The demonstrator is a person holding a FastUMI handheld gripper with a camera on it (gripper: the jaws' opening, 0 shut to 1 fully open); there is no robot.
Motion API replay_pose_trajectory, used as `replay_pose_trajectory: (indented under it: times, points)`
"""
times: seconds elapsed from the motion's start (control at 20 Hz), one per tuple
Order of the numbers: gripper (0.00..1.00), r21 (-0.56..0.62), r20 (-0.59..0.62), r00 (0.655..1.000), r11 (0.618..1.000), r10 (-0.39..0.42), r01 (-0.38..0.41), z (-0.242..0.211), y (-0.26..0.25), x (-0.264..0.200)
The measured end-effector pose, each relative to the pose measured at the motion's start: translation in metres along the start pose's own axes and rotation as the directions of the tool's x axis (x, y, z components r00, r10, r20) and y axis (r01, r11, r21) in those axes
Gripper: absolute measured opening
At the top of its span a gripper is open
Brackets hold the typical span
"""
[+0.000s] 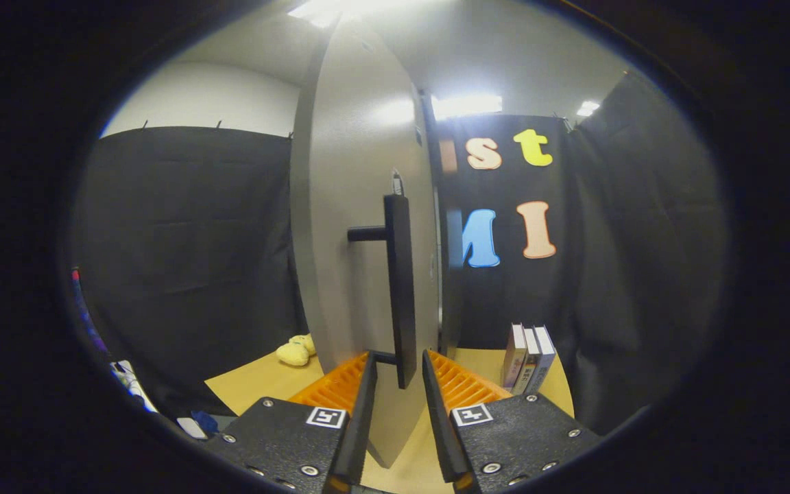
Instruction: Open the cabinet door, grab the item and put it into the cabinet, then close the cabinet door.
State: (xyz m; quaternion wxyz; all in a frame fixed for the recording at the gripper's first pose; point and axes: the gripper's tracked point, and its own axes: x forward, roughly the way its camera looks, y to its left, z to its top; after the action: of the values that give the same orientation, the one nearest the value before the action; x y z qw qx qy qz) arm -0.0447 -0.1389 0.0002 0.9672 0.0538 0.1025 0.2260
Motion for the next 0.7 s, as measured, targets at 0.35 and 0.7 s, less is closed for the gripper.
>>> replay_pose_trajectory:
  times: [0.35,0.7]
  points:
    - [0.65,-0.114,0.133,0.959,0.957,-0.251,0.267,0.013,-0.016,-0.017]
    - [0.94,-0.011,0.178,0.851,0.864,-0.494,0.504,-0.025,-0.007,-0.052]
